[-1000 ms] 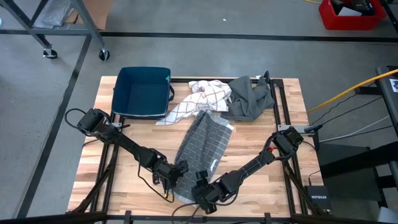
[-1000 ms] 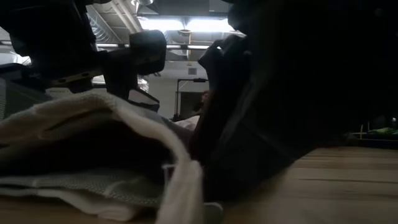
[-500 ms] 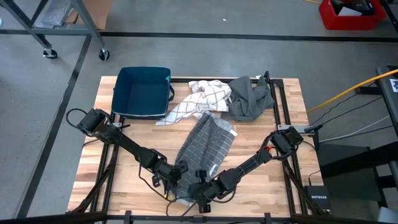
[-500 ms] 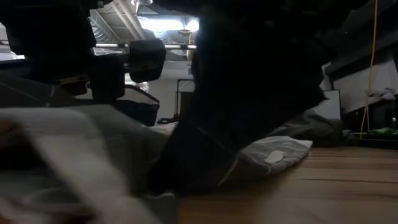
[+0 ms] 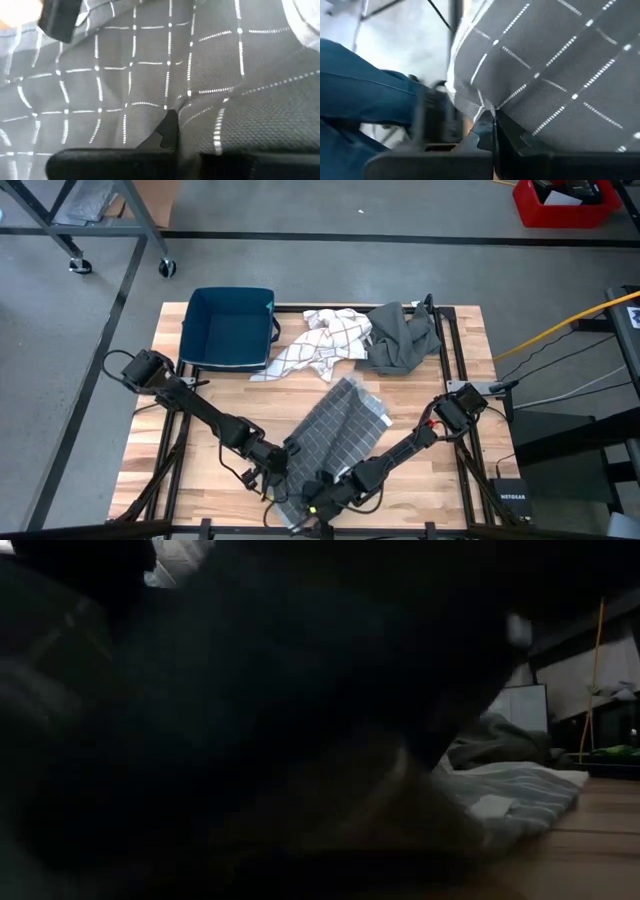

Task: Fold towel
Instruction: Fold the gray patterned towel

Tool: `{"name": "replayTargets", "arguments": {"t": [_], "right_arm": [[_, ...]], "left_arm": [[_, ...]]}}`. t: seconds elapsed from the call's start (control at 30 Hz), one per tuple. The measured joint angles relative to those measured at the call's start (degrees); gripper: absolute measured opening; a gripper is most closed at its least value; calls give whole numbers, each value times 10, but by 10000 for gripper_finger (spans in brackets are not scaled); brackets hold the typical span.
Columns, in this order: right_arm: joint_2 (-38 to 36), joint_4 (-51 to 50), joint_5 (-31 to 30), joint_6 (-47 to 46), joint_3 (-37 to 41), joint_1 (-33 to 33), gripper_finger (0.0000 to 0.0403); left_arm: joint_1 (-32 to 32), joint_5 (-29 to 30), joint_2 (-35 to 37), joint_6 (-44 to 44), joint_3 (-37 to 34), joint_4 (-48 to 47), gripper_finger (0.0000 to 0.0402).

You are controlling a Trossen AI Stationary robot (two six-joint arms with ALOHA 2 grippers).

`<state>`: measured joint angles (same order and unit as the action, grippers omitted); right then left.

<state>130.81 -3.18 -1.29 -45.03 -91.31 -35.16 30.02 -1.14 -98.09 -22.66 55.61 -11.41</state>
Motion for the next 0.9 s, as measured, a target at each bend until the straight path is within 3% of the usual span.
{"name": "replayTargets", "arguments": {"t": [0.27,0.43,0.9], "right_arm": [[-1,-1,-6,-57,-48,-4,6],[-2,1,-4,-58,-68,1,29],[-3,0,1,-42,-119,2,48]], "left_arm": [[-2,-145,2,95,14,-69,3],[-15,-269,2,155,15,-81,2],[-61,-471,2,276,14,-49,0]]}}
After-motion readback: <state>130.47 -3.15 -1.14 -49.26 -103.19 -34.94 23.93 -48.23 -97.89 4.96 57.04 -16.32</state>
